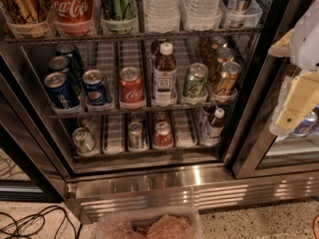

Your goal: Pick redbull can from bottom shelf of fridge

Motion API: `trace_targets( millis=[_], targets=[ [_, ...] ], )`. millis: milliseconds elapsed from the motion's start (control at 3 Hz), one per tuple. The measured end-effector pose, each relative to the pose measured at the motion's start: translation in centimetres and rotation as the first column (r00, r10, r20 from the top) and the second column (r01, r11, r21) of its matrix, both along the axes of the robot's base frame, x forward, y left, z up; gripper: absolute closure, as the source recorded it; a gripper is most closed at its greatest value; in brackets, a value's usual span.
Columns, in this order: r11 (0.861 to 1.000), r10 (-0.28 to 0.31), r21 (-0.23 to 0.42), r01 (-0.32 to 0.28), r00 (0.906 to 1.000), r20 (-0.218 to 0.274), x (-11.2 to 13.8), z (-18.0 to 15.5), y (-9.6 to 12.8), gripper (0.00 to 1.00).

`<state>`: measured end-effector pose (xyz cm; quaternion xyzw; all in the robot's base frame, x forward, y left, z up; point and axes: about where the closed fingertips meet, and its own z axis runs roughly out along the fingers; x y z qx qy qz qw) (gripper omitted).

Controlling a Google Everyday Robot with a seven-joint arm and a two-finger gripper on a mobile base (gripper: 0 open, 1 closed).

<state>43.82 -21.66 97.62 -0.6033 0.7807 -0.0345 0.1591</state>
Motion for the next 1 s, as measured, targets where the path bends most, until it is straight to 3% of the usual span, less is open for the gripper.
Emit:
trace_targets(
  millis=[333,667,1000],
  targets=[
    [1.000,0.000,0.000,0.000,1.0000,0.000,0.0,0.0,0.0,0.00],
    [0.994,0.103,-0.049,-0.102,0.9944,0.023,-0.2,-0.9,0.9,0.18],
    [0.929,0.321,-0.213,-0.302,0.9449,0.064,-1.1,-2.9,3.0,0.42]
  ],
)
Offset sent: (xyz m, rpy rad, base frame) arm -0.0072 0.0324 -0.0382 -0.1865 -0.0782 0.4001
